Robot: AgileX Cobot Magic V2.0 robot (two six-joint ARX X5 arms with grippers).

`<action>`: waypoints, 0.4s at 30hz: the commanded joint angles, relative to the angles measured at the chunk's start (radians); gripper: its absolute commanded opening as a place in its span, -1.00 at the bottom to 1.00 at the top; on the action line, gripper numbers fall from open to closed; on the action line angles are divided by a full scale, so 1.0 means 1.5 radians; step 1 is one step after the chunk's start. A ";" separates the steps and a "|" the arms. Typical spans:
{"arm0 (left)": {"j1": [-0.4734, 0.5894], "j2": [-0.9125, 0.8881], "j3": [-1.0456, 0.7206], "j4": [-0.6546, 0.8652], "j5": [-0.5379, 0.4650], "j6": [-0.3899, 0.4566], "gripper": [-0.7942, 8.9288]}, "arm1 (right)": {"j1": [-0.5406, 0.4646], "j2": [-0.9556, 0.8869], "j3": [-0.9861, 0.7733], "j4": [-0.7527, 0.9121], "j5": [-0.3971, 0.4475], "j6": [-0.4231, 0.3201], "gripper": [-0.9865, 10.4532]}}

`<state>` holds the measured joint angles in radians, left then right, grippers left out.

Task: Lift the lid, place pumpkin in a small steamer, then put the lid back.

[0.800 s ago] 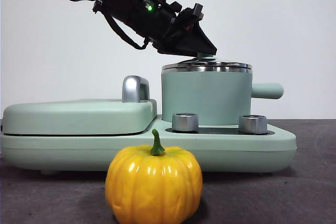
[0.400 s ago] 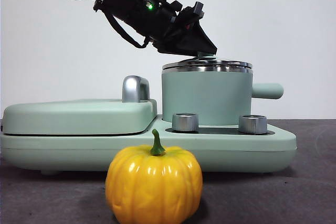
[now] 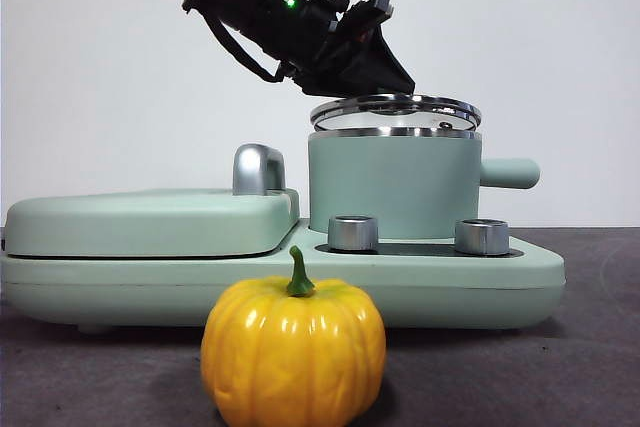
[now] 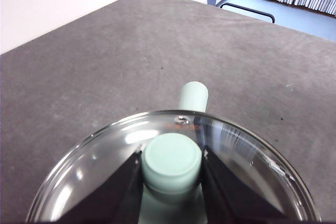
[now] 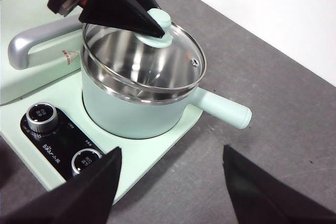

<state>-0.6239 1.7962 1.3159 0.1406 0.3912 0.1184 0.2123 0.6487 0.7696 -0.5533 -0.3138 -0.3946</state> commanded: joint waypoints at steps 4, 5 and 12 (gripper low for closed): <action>-0.003 -0.045 0.024 -0.012 -0.002 -0.003 -0.81 | 0.002 0.003 0.013 0.004 0.001 0.011 -0.29; -0.003 -0.053 0.024 -0.018 -0.002 -0.002 -0.80 | 0.002 0.003 0.013 0.004 0.001 0.012 -0.29; -0.003 -0.108 0.024 -0.065 -0.002 -0.003 -0.80 | 0.002 0.003 0.013 0.004 0.000 0.011 -0.29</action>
<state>-0.6235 1.6398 1.3201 0.0292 0.3882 0.1181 0.2123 0.6487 0.7696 -0.5533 -0.3138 -0.3882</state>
